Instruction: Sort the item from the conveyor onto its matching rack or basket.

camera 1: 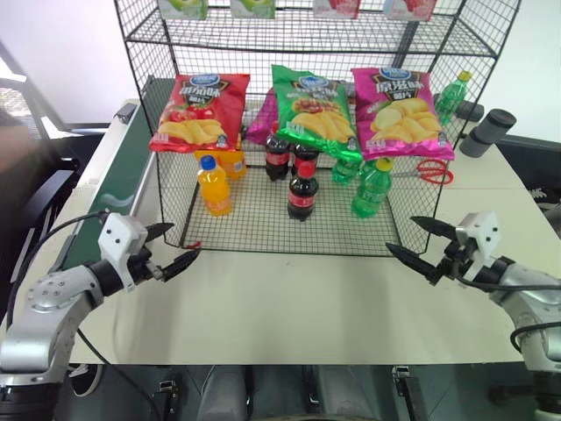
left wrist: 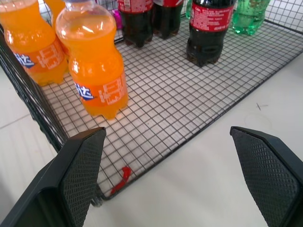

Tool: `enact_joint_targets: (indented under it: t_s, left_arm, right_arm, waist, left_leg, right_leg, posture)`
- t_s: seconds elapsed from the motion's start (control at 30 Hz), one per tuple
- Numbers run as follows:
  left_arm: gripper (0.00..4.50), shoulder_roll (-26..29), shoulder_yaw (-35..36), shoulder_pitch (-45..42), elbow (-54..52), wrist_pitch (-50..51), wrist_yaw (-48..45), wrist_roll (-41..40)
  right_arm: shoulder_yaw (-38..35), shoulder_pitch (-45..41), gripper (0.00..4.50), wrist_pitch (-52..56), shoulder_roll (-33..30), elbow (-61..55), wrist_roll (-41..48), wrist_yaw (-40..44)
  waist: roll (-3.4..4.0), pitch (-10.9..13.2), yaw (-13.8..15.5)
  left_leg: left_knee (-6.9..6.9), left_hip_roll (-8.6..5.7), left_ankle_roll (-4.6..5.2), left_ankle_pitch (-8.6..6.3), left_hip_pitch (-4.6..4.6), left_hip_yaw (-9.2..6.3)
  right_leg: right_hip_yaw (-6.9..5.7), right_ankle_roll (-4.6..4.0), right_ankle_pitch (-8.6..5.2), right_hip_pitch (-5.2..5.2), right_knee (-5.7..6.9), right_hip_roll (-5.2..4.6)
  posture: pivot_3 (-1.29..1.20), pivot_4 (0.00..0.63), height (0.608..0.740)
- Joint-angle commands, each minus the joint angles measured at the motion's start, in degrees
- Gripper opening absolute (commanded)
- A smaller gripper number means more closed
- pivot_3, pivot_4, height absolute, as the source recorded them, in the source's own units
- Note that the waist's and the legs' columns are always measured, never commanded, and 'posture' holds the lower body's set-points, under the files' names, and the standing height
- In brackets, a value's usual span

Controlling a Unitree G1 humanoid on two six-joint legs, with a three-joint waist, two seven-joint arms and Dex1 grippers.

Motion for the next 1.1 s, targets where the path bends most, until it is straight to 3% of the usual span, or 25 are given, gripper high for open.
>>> enact_joint_targets:
  t_s: [0.03, 1.1]
  left_arm:
    - [4.5, 0.16, 2.59, 0.14, -2.41, -0.46, 0.31, -1.16]
    - [4.5, -0.97, 1.96, -0.61, 1.06, -5.63, -0.02, 1.15]
  right_arm:
    - [-0.03, -1.03, 4.44, -0.42, 0.17, -1.11, -0.12, -0.57]
    - [1.81, -3.93, 4.44, -4.11, 0.81, 3.96, -1.95, 0.76]
  waist:
    - [0.0, 0.0, 0.0]
    - [0.01, -0.01, -0.01]
  left_leg:
    - [0.0, 0.0, 0.0, 0.0, 0.0, 0.0]
    - [0.02, 0.0, 0.0, 0.0, 0.01, 0.0]
  right_leg:
    - [0.0, 0.0, 0.0, 0.0, 0.0, 0.0]
    - [-0.01, 0.0, 0.0, 0.01, 0.02, 0.0]
  posture:
    - [0.0, 0.15, 0.74]
    - [0.0, 0.15, 0.74]
